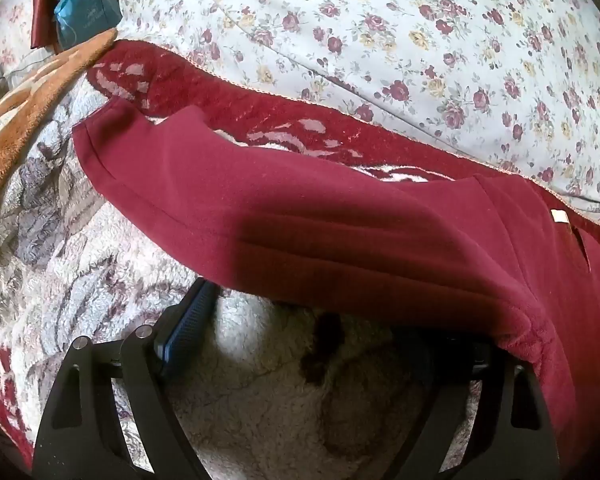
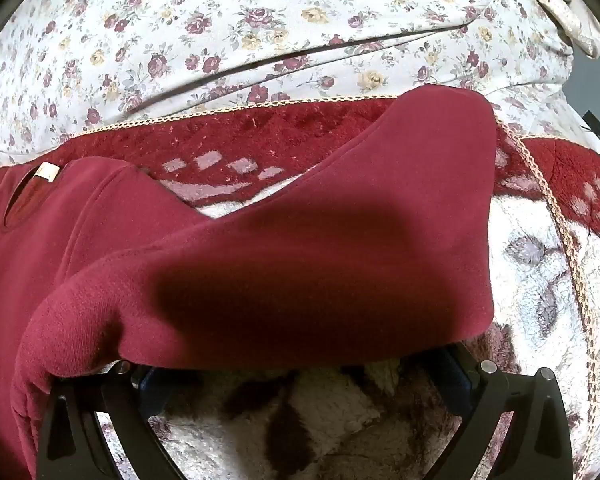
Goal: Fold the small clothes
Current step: 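Lower the dark red shirt onto the bed and spread it flat with both grippers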
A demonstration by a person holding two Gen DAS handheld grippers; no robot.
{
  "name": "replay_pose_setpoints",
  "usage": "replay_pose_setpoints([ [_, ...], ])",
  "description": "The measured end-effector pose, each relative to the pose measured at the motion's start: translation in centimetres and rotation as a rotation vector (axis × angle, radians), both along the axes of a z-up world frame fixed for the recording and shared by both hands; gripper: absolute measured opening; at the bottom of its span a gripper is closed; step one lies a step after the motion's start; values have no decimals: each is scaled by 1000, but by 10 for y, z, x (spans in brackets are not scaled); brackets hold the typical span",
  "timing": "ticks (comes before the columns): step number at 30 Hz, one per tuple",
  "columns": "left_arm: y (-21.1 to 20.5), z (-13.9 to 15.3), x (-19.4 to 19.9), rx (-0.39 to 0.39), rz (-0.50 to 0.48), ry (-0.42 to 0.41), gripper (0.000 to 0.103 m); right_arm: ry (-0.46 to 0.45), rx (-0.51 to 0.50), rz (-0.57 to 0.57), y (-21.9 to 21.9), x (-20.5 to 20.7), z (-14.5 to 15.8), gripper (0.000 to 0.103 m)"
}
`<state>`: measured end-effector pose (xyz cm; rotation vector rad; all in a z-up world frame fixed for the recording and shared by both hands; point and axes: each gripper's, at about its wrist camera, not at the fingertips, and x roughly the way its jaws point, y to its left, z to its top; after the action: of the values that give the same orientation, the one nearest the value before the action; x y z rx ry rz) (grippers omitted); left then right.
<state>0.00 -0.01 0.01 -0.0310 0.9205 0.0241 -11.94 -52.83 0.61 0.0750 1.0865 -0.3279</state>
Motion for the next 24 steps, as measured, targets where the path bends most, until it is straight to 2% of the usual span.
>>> replay_pose_setpoints([
  [14, -1, 1, 0, 3, -2, 6, 85, 0, 1, 0, -2, 5, 3, 103],
  [21, -2, 10, -8, 8, -38, 86, 85, 0, 3, -1, -4, 8, 5, 103],
  [24, -2, 22, -23, 1, -40, 81, 85, 2, -2, 0, -3, 9, 5, 103],
])
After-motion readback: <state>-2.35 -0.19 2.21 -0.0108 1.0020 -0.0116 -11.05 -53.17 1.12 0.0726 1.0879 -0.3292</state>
